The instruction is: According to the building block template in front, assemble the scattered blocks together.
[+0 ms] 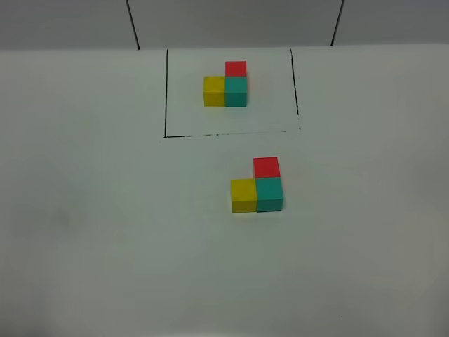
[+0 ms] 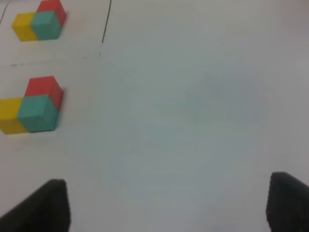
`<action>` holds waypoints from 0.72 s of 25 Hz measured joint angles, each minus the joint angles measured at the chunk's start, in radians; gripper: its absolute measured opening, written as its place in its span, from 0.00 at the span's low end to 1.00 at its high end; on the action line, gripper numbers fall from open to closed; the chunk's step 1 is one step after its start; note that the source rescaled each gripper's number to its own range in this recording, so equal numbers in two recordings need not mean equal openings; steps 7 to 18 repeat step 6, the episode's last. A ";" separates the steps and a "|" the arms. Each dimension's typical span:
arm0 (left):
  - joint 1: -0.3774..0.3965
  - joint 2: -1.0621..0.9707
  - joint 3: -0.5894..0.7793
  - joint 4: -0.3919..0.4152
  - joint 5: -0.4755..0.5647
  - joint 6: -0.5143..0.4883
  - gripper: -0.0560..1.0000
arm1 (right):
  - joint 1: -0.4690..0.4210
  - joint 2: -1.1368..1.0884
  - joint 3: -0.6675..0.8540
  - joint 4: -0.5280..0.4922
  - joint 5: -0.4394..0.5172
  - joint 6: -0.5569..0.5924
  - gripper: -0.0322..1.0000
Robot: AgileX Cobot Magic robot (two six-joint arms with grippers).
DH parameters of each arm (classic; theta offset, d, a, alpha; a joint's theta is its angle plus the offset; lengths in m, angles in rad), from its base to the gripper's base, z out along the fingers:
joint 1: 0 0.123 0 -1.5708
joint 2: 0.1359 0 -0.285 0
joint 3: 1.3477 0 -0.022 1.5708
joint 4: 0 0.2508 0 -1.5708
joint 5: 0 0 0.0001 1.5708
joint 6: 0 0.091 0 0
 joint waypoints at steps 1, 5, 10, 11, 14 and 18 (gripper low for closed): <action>0.000 0.000 0.000 0.000 0.000 0.000 0.89 | 0.000 0.000 0.000 0.000 0.000 0.000 0.67; 0.000 0.000 0.000 0.000 0.000 0.000 0.89 | 0.000 0.000 0.000 0.000 0.000 0.007 0.67; 0.000 0.000 0.000 0.000 0.000 0.000 0.89 | 0.000 0.000 0.000 0.000 0.000 0.007 0.67; 0.000 0.000 0.000 0.000 0.000 0.000 0.89 | 0.000 0.000 0.000 0.000 0.000 0.007 0.67; 0.000 0.000 0.000 0.000 0.000 0.000 0.89 | 0.000 0.000 0.000 0.000 0.000 0.007 0.67; 0.000 0.000 0.000 0.000 0.000 0.000 0.89 | 0.000 0.000 0.000 0.000 0.000 0.007 0.67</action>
